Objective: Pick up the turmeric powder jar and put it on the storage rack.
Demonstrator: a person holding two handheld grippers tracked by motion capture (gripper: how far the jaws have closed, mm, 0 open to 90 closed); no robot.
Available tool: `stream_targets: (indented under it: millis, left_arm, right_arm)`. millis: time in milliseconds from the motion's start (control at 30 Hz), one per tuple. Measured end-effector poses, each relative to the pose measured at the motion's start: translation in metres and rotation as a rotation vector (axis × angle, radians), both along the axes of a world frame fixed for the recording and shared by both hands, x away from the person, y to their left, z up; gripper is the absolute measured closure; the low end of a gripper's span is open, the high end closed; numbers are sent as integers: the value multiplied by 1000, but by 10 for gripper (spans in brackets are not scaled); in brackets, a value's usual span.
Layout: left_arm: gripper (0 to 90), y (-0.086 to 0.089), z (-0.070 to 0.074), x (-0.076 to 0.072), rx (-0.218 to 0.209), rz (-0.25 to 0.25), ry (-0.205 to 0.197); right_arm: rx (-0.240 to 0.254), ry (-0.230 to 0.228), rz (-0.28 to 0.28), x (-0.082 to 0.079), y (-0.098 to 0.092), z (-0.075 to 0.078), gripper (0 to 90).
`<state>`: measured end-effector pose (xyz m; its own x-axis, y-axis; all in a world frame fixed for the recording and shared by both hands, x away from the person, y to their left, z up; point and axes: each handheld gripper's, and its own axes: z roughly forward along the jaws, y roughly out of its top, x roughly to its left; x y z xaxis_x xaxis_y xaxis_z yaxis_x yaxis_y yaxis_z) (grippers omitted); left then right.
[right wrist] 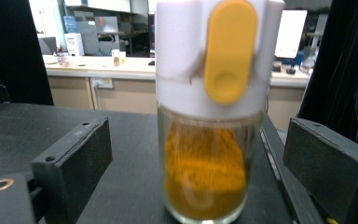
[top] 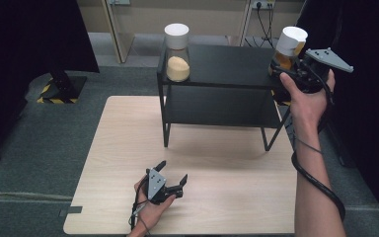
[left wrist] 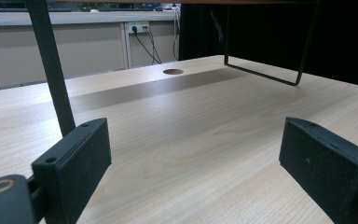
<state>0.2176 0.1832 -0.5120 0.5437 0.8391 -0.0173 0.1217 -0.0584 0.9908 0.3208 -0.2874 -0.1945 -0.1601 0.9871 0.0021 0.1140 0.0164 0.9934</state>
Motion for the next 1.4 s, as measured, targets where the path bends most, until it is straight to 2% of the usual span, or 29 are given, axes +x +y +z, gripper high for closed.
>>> stream_targets:
  millis: [333, 700, 800, 1167, 1400]
  left_arm:
    - [85, 0, 0, 0, 0, 1, 1]
    - [85, 0, 0, 0, 1, 3, 2]
    - [85, 0, 0, 0, 1, 3, 2]
    - [85, -1, 0, -1, 2, 5, 0]
    - [85, -1, 0, -1, 2, 7, 0]
  right_arm:
    - [-13, 5, 32, -20, -6, -12, 81]
    - [-23, -22, 72, -40, -11, -27, 82]
    - [9, -27, 100, -45, -15, -32, 82]
    - [-33, -45, 125, -70, -16, -49, 82]
    - [-54, -43, 122, -85, -20, -69, 81]
